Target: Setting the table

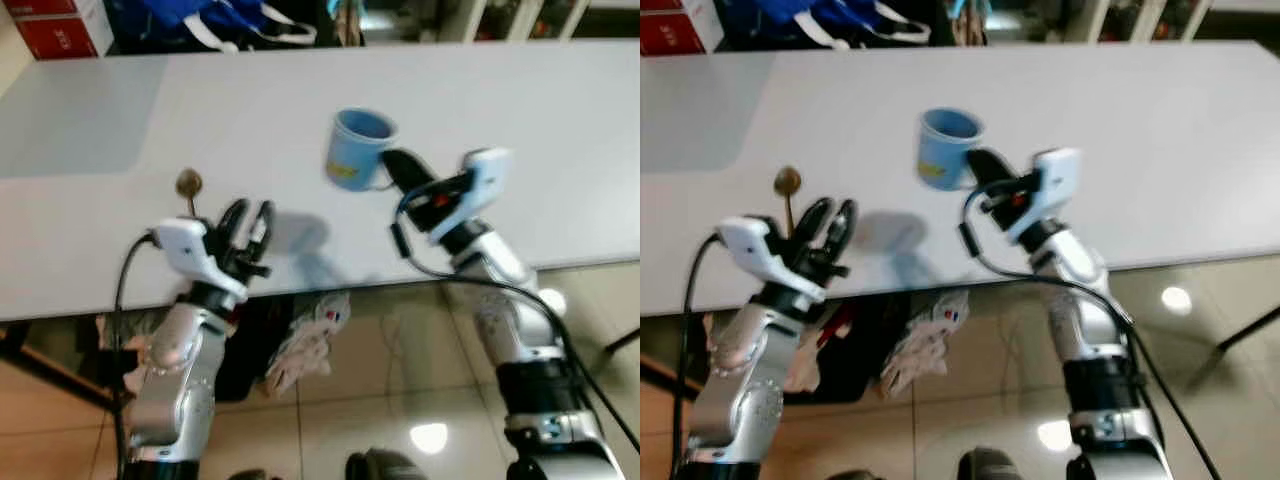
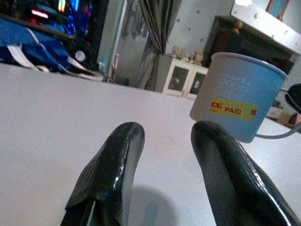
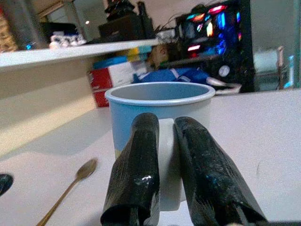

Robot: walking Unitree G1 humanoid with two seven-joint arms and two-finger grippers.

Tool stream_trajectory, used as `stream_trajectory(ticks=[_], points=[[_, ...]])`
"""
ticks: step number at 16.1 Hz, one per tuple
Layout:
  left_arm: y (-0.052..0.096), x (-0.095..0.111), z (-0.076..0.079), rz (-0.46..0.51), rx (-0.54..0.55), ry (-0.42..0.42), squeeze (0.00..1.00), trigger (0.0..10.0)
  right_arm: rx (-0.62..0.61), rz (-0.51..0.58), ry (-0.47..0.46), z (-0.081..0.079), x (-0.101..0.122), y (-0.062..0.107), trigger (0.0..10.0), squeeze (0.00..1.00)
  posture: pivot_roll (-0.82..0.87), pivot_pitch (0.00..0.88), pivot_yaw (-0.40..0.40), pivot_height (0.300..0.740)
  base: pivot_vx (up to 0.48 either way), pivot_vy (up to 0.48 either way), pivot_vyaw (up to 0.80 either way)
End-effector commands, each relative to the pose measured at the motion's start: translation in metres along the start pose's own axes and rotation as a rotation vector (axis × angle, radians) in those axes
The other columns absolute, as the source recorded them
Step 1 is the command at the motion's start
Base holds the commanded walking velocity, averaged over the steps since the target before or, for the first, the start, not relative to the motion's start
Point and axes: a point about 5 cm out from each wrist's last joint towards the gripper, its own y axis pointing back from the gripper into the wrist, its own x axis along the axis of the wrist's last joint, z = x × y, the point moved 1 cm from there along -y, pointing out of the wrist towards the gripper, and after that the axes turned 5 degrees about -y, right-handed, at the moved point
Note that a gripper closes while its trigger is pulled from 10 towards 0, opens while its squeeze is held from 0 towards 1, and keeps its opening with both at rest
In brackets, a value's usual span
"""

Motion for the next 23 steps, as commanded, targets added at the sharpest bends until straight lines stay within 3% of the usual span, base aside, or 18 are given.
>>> stream_trajectory(ticks=[1,6,10,15,20,23], points=[[0.002,0.001,-0.007,-0.004,0.033,-0.026,0.00,10.0,0.049,0.019,0.012,-0.012,0.005,-0.007,10.0,0.00,-0.08,0.094,0.000,0.740,0.458,0.000,0.00],[0.001,-0.008,-0.010,-0.057,0.107,-0.101,0.00,10.0,0.067,-0.004,0.053,-0.014,0.002,-0.006,10.0,0.00,-0.08,0.091,0.002,0.740,0.181,-0.073,0.00],[0.000,-0.011,-0.011,-0.083,0.139,-0.128,0.00,10.0,0.080,-0.018,0.096,-0.012,0.003,-0.005,10.0,0.00,-0.08,0.096,0.001,0.740,0.000,-0.469,0.78],[0.000,-0.012,-0.013,-0.090,0.189,-0.093,0.00,10.0,-0.045,-0.006,0.174,0.002,0.008,-0.006,10.0,0.00,-0.08,0.105,-0.001,0.740,0.000,-0.155,0.00],[0.001,-0.011,-0.004,-0.085,0.118,-0.111,0.00,10.0,-0.214,0.045,0.320,0.023,0.022,-0.006,10.0,0.00,-0.08,0.105,-0.003,0.740,0.000,-0.093,0.00],[-0.002,-0.011,0.002,-0.086,0.092,-0.075,0.00,10.0,-0.271,0.061,0.393,0.029,0.026,-0.007,10.0,0.00,-0.08,0.103,-0.003,0.740,0.000,-0.308,0.00]])
